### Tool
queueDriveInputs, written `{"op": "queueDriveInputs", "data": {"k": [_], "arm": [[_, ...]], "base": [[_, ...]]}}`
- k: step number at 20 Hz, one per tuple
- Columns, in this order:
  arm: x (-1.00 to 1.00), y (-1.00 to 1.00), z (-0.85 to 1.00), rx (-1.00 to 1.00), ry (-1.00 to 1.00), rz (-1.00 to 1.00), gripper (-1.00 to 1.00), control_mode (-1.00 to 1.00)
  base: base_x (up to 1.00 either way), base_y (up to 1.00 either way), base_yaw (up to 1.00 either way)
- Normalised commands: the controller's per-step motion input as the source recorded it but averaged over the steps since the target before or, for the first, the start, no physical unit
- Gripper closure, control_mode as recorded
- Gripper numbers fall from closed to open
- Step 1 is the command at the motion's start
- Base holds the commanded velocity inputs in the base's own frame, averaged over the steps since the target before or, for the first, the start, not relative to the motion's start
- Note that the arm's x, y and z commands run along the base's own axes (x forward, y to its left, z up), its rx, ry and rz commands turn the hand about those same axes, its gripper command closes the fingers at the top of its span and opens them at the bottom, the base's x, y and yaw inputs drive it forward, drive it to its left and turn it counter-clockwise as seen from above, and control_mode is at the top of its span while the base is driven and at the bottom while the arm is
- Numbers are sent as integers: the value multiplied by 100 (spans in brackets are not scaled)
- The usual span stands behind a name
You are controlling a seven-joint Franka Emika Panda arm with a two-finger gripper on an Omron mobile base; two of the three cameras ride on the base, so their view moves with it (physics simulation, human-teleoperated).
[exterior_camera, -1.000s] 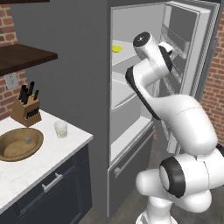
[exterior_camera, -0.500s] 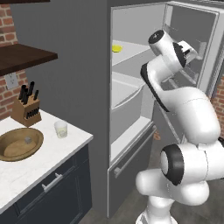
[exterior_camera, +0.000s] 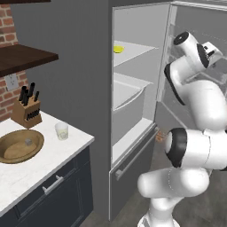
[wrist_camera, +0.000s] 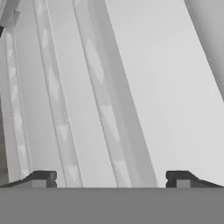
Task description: Grab a lemon wedge from the fridge and one ice cube from the ice bowl, and put them in the glass of lemonade.
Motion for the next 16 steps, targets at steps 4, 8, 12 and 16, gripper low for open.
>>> {"op": "queueDriveInputs", "data": {"k": [4,8,12,16], "arm": [[60,-100,0,0,4,-6,-100,-100],[53,-100,7,1,1,-1,-100,-100],[-17,-56,28,13,-3,0,-100,-100],[-84,4,24,16,-23,3,-100,-100]], "base": [[0,0,0],[0,0,0],[0,0,0],[0,0,0]]}}
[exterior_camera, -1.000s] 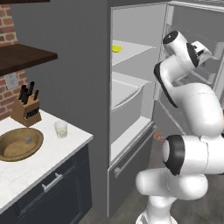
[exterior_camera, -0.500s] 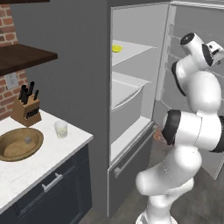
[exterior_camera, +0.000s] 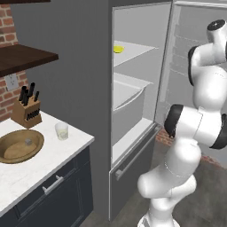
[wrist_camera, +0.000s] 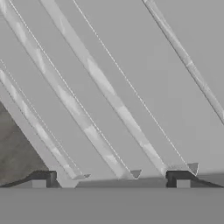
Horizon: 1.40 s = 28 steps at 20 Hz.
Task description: Grab a lemon wedge from the fridge and one ice cube from the ice bowl, and put them in the glass of lemonade.
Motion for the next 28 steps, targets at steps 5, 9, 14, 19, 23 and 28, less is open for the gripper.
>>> {"op": "queueDriveInputs", "data": {"k": [5,9,14,19,23,28], "arm": [[-87,30,17,10,-28,3,-100,-100],[-79,58,8,7,-27,3,-100,-100],[-69,92,1,11,-27,6,-100,-100],[-49,100,1,5,-13,11,-100,-100],[-48,100,0,0,1,15,-100,-100],[-54,100,0,0,16,22,-100,-100]], "base": [[0,0,0],[0,0,0],[0,0,0],[0,0,0],[0,0,0],[0,0,0]]}}
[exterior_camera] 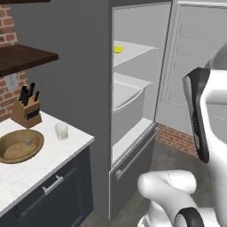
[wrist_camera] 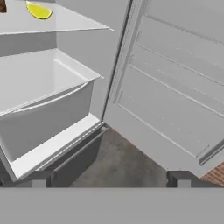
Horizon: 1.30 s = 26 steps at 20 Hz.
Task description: Grab a lemon wedge from the fridge and one ice cube from the ice bowl, and put them in the glass of lemonade.
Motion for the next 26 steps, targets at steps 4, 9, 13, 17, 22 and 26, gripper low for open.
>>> {"op": "queueDriveInputs", "data": {"k": [4,9,13,17,22,26], "arm": [[-78,64,15,0,11,16,-100,-100],[-44,40,17,0,2,9,-100,-100],[-4,19,14,0,9,5,-100,-100],[0,3,2,0,3,5,-100,-100],[0,-2,0,0,0,9,-100,-100],[0,0,0,0,0,0,-100,100]], "base": [[0,0,0],[0,0,0],[0,0,0],[0,0,0],[0,0,0],[0,-33,23]]}}
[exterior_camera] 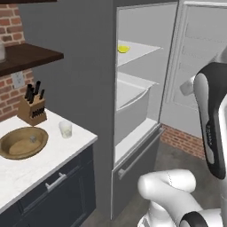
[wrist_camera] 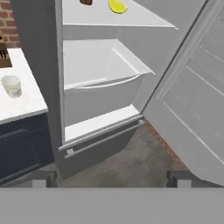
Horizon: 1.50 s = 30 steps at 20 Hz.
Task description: Grab a lemon wedge from the fridge and one ice cube from the ice bowl, and put them in the glass of lemonade.
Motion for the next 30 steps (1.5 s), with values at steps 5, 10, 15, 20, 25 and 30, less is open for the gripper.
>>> {"op": "queueDriveInputs", "data": {"k": [5,10,15,20,25,30], "arm": [[0,0,0,0,0,0,-100,100],[0,0,0,0,0,0,-100,100],[0,0,0,0,0,0,-100,100],[0,0,0,0,0,0,-100,100],[0,0,0,0,0,0,-100,100],[0,0,0,0,0,0,-100,100]], "base": [[0,-56,48],[9,-82,55],[51,-95,53],[50,-86,47],[81,-34,27],[86,-22,3]]}}
